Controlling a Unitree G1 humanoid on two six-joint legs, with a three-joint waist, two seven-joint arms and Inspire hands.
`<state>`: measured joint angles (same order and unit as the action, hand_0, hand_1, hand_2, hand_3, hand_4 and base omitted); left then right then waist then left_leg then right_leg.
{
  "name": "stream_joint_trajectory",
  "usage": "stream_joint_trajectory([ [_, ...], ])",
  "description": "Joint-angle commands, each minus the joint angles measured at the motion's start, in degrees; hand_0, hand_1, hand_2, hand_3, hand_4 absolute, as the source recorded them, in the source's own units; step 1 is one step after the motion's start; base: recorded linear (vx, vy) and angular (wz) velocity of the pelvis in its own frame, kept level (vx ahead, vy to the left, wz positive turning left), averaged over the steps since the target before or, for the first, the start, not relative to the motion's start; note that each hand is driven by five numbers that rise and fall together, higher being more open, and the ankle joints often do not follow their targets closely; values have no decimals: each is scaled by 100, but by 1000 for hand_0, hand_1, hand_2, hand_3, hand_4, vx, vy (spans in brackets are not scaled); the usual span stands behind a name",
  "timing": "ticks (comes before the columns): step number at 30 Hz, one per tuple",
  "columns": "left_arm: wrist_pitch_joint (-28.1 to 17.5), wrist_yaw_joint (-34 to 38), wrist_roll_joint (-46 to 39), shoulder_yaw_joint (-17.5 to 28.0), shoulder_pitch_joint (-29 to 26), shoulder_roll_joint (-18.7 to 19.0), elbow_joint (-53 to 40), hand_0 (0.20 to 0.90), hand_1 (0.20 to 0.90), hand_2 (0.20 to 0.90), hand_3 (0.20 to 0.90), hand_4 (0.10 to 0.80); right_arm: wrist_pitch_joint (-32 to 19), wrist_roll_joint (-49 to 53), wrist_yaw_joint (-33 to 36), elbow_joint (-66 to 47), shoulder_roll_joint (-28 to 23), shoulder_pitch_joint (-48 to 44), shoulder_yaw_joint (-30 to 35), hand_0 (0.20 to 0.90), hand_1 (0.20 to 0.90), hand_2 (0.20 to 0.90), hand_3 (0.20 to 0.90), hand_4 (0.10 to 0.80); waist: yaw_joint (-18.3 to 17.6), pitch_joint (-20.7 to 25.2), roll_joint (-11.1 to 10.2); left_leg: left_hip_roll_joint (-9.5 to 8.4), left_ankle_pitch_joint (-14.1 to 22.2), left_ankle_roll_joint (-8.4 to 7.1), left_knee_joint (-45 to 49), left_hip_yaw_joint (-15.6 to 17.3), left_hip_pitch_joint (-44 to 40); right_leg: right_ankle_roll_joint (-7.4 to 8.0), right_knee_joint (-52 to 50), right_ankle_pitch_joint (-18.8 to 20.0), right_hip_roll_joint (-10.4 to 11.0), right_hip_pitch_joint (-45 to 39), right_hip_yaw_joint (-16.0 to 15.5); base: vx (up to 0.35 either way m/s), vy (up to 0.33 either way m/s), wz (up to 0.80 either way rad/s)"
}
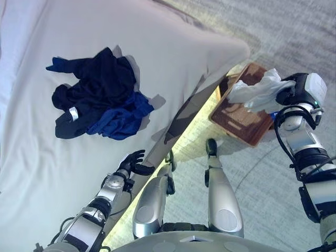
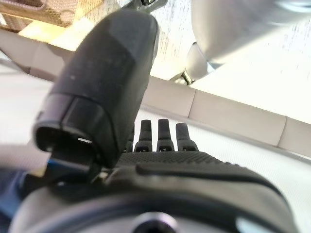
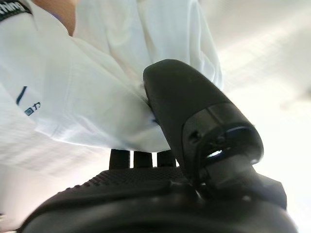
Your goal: Pick up the clothes from the bed and place them into the basket
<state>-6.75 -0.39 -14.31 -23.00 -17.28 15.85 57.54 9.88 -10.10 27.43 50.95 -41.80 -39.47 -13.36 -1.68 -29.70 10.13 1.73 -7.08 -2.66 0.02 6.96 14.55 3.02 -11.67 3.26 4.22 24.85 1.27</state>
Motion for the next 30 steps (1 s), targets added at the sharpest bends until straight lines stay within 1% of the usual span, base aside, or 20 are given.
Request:
stream_joint_trajectory([
  [1, -277, 124, -292, -205, 78, 174, -163, 900, 900, 900, 900, 800, 79, -126, 433, 235, -488, -1133, -533, 900, 900, 900, 900, 800, 14, -9, 1, -346, 562, 62, 1094, -628, 713, -232, -430, -498, 158, 140, -477, -58, -61, 9],
  [4, -250, 137, -327, -280, 70, 219, -276, 900, 900, 900, 900, 800, 356, -390, 367, 868, -566, -1496, -812, 900, 900, 900, 900, 800, 115, -9, 110, -394, 476, 105, 1091, -668, 976, -242, -567, -499, 141, 445, -481, -35, -42, 15],
  [5, -247, 131, -328, -305, 105, 260, -324, 900, 900, 900, 900, 800, 547, -386, 283, 1178, -609, -1635, -921, 900, 900, 900, 900, 800, 157, -9, 155, -397, 418, 116, 1036, -688, 1056, -244, -612, -501, 126, 558, -482, -17, -22, 16],
  [7, -182, 117, -327, -312, 161, 319, -410, 900, 900, 900, 900, 800, 795, -216, 66, 1513, -676, -1705, -989, 900, 900, 900, 900, 800, 206, -9, 179, -387, 357, 128, 928, -711, 1080, -251, -627, -517, 98, 603, -500, 3, -17, 14],
  [10, -45, 30, -378, -240, 252, 414, -531, 900, 900, 900, 900, 800, 595, 180, 153, 1479, -770, -1553, -815, 900, 900, 900, 900, 800, 235, -9, 145, -339, 297, 112, 782, -754, 999, -265, -533, -478, 36, 498, -520, 45, 4, 15],
  [12, 25, 2, -347, -130, 353, 449, -561, 900, 900, 900, 900, 800, 194, 842, 543, 1125, -797, -1319, -471, 900, 900, 900, 900, 800, 208, -9, 45, -285, 290, 87, 642, -738, 830, -249, -413, -445, -14, 334, -528, 61, 33, 12],
  [13, 48, -4, -364, -65, 408, 462, -552, 900, 900, 900, 900, 800, 95, 1038, 650, 886, -794, -1146, -240, 900, 900, 900, 900, 800, 180, -9, -33, -256, 308, 71, 550, -715, 697, -223, -336, -444, -29, 212, -538, 47, 42, 10],
  [15, 90, 6, -380, 49, 442, 476, -534, 900, 900, 900, 900, 800, -94, 1208, 858, 448, -771, -827, 138, 900, 900, 900, 900, 800, 147, -9, -180, -203, 297, 57, 408, -659, 527, -185, -168, -354, -72, 46, -546, 49, 57, 10],
  [17, 137, 16, -392, 178, 481, 494, -527, 900, 900, 900, 900, 800, -181, 1256, 1119, -96, -774, -475, 461, 900, 900, 900, 900, 800, 107, 4, -340, -151, 329, 43, 305, -604, 328, -146, -49, -308, -90, -149, -570, 51, 69, 11],
  [20, 193, 23, -412, 310, 573, 514, -511, 900, 900, 900, 900, 800, -398, 1106, 1311, -858, -709, 12, 864, 900, 900, 900, 900, 800, 79, 106, -538, -106, 413, 42, 228, -574, 92, -104, 50, -312, -92, -401, -581, 67, 77, 6],
  [21, 228, 35, -408, 389, 613, 491, -462, 900, 900, 900, 900, 800, -401, 939, 1275, -1327, -652, 237, 1045, 900, 900, 900, 900, 800, 81, 229, -644, -81, 415, 37, 160, -555, -10, -70, 161, -253, -88, -524, -598, 98, 101, 2],
  [22, 260, 35, -397, 425, 625, 461, -415, 900, 900, 900, 900, 800, -444, 866, 1269, -1600, -621, 333, 1116, 900, 900, 900, 900, 800, 92, 301, -703, -78, 426, 38, 110, -550, -104, -51, 236, -240, -79, -639, -608, 106, 103, 7],
  [24, 277, 30, -381, 496, 665, 411, -339, 900, 900, 900, 900, 800, -310, 728, 1156, -2156, -582, 478, 1207, 900, 900, 900, 900, 800, 116, 409, -799, -79, 450, 41, 47, -556, -271, -18, 358, -214, -61, -840, -644, 85, 94, 6],
  [25, 255, 34, -391, 531, 689, 372, -280, 900, 900, 900, 900, 800, -384, 619, 1123, -2356, -561, 516, 1220, 900, 900, 900, 900, 800, 135, 471, -841, -83, 460, 42, 20, -565, -340, -4, 416, -202, -51, -931, -663, 104, 140, 6],
  [26, 235, 42, -380, 582, 753, 297, -202, 900, 900, 900, 900, 800, -409, 447, 919, -2677, -497, 590, 1224, 900, 900, 900, 900, 800, 177, 573, -910, -106, 490, 44, -7, -598, -469, 19, 526, -181, -29, -1113, -693, 147, 166, 8],
  [29, 194, 30, -294, 675, 915, 135, -38, 900, 900, 900, 900, 800, -559, 120, 313, -3071, -384, 638, 1008, 900, 900, 900, 900, 800, 311, 801, -1042, -181, 549, 58, -35, -701, -705, 69, 798, -104, 45, -1475, -764, 155, 143, 18],
  [30, 194, 23, -197, 703, 994, 84, 13, 900, 900, 900, 900, 800, -613, -41, -48, -3193, -352, 591, 855, 900, 900, 900, 900, 800, 394, 896, -1105, -208, 566, 65, -40, -732, -771, 92, 890, -68, 83, -1582, -802, 131, 108, 23],
])
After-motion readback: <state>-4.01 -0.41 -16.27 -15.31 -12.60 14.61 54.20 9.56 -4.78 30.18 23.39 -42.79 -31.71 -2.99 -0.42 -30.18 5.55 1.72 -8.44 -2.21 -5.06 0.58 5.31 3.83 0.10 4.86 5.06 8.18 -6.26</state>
